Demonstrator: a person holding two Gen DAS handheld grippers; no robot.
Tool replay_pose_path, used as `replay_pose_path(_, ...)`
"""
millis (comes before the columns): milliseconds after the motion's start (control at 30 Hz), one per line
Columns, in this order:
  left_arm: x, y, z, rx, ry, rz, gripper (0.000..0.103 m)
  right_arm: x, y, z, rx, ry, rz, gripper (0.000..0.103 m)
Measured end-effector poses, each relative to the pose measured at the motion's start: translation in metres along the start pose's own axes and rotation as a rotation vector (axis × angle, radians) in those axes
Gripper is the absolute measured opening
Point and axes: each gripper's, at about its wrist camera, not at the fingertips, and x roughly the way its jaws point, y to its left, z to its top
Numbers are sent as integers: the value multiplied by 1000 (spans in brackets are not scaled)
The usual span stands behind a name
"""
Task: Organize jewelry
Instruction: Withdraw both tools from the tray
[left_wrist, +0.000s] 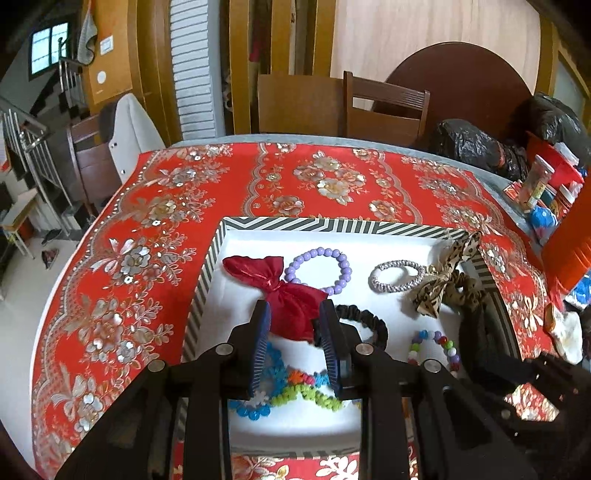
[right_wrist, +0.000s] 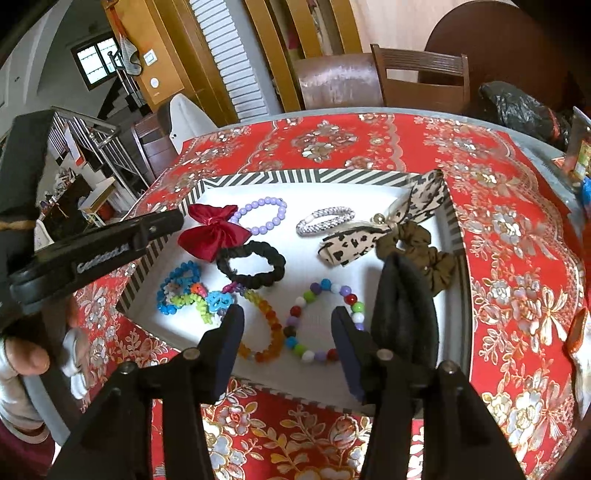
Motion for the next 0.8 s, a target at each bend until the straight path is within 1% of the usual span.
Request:
replay_pose_path(200,-9,-1,-8,6,-10,15,26,-5,1,-2,-24,-15,-40,53)
replay_pose_path(367,-12,1,-16,2,-14,30,26,-7,-5,-3,-22,-18,-67,56)
replay_pose_path(433,-16,-1,-20,10,-21,52,26,-9,-6,-4,-20,-26,-79,56)
replay_pose_path(667,-28,-14,-31,34,-45,80,26,-20,-6,-3,-24,-62,-117,57)
replay_pose_path(800,-33,-18,-36,24,-44,68,26,-25,-7,-3,-19,-72,-117,58)
